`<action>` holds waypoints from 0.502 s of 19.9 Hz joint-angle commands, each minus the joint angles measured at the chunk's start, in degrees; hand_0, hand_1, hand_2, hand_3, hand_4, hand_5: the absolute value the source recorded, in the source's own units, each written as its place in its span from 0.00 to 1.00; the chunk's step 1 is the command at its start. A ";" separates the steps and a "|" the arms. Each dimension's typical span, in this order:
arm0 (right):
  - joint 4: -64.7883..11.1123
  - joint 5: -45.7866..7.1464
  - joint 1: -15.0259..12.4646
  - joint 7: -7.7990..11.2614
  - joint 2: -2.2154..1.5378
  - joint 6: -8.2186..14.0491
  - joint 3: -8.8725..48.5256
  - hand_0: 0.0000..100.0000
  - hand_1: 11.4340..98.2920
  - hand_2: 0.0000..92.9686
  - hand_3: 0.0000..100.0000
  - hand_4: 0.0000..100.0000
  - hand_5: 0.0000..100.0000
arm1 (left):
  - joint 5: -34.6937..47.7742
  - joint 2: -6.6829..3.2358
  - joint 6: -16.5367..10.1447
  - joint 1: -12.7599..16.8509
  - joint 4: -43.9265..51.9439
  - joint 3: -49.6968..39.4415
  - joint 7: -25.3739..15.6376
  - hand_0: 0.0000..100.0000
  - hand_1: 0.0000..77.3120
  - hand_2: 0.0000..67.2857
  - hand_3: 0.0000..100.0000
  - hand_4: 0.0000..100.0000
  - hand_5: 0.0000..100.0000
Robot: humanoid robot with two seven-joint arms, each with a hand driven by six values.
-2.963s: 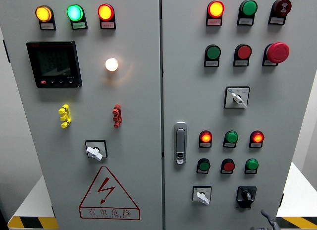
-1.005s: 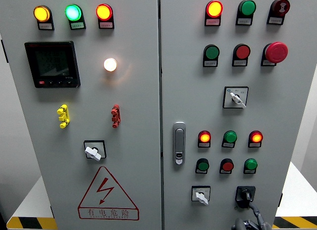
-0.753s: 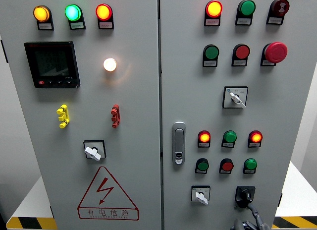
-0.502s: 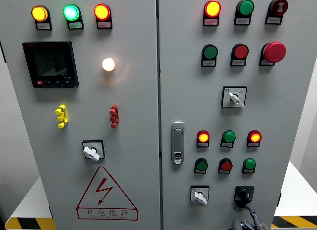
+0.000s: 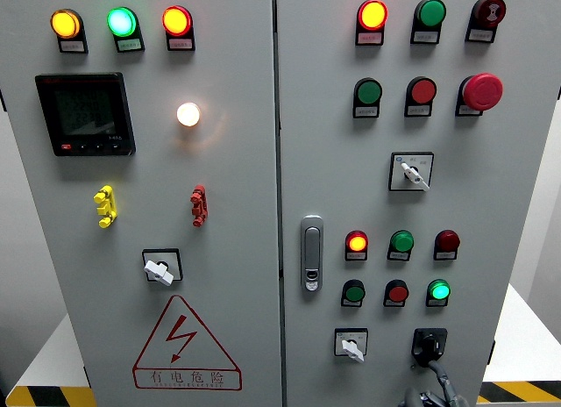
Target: Trip black knob to open circuit
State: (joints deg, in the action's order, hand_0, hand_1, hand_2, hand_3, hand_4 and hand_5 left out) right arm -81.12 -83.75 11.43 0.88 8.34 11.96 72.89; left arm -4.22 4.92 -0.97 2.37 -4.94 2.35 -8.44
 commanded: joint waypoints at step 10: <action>-0.36 -0.10 -0.36 -0.09 -0.61 -0.01 0.33 0.75 0.41 0.06 0.67 0.70 0.83 | 0.00 0.00 0.00 0.00 0.02 0.03 0.00 0.00 0.05 0.19 0.21 0.07 0.02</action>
State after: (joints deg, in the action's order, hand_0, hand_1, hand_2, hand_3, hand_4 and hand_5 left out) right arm -81.62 -83.87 11.12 0.81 8.04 11.96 72.95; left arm -4.22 4.92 -0.97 2.37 -4.96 2.37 -8.44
